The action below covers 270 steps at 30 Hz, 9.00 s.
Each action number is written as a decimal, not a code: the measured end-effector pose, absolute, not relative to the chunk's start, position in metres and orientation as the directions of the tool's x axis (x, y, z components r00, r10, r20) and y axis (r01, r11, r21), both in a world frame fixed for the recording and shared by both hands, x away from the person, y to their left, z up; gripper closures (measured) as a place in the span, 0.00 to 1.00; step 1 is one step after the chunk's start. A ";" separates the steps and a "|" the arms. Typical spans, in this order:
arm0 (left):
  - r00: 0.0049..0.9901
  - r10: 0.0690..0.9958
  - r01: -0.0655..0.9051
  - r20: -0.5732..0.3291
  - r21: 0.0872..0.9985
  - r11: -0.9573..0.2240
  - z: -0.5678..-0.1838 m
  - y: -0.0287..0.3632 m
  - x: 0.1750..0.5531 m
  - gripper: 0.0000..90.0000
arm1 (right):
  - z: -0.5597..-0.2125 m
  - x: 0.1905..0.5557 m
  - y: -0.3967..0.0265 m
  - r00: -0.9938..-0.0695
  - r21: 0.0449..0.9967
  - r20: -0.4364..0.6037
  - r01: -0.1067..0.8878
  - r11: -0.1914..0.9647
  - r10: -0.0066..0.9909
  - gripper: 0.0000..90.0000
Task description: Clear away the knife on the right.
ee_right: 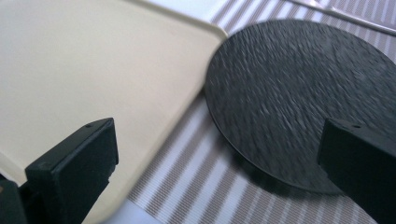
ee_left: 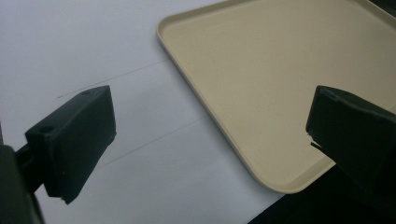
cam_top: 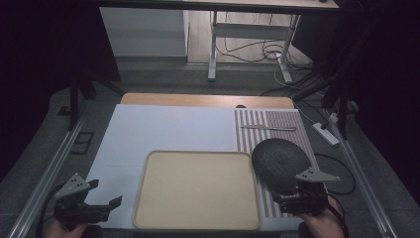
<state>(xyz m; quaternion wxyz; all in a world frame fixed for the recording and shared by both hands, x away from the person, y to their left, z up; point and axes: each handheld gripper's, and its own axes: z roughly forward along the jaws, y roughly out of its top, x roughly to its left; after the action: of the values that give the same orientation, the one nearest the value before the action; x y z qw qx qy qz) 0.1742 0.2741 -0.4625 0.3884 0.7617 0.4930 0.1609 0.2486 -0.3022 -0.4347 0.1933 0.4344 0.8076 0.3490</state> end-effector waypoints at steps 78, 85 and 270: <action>0.455 0.882 0.641 -0.125 0.733 -0.227 -0.463 0.272 0.176 0.03 | -0.451 0.330 -0.268 -0.628 0.701 -0.044 0.534 0.472 0.777 0.00; 0.456 0.881 0.643 -0.126 0.731 -0.228 -0.463 0.272 0.176 0.03 | -0.452 0.342 -0.267 -0.626 0.699 -0.036 0.542 0.468 0.779 0.00; 0.484 0.869 0.651 -0.102 0.706 -0.280 -0.464 0.267 0.178 0.03 | -0.461 0.549 -0.364 -0.494 0.381 -0.045 0.795 0.472 0.868 0.90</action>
<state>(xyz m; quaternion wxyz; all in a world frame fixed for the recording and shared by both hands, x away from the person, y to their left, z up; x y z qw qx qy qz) 0.1781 0.2667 -0.4641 0.3547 0.7851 0.4838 0.1539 0.5490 -0.3643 -0.4615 0.1170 0.4891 0.8499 0.1571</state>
